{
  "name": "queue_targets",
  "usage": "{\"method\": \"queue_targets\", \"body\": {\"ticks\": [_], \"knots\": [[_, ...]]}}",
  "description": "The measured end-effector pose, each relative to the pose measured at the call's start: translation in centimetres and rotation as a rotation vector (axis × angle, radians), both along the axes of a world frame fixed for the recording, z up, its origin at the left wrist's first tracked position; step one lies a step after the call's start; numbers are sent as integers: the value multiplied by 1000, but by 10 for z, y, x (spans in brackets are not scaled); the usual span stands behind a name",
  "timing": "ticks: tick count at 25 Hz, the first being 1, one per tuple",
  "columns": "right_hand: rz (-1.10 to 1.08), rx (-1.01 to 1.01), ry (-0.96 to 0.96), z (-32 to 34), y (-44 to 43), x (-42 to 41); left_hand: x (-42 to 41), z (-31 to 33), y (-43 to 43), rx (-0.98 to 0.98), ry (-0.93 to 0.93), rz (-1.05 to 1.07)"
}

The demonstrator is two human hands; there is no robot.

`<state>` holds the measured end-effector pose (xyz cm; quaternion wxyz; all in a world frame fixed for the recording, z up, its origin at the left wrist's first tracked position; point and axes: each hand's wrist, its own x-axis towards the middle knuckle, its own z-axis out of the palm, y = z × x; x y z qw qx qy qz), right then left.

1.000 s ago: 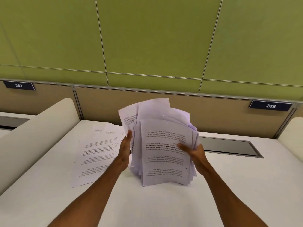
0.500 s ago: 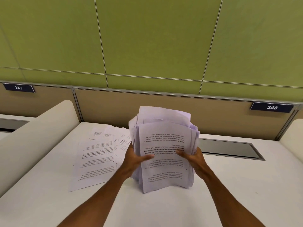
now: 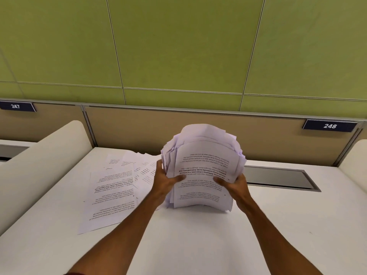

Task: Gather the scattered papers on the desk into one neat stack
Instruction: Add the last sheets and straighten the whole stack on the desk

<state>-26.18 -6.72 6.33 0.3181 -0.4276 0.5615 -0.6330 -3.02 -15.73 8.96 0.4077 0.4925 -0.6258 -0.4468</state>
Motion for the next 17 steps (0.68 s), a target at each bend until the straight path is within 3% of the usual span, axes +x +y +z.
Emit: {"method": "queue_targets", "body": {"ticks": [5,8,11,13,17], "knots": [[1,104,229,-9,-6,-10,-12,-23,1,-5,105,2],[189,123,79,1,-8,-25,-8,-10,-9,7,34,-47],[319,263,-100,-3,-5,-31,0,-5,-15,292,71,-114],[370,408,-165,-18,1,-26,6,-14,-7,480,-7,-101],[320,642,-224,-59,25,-13,28,-61,17,666,-83,-98]]}}
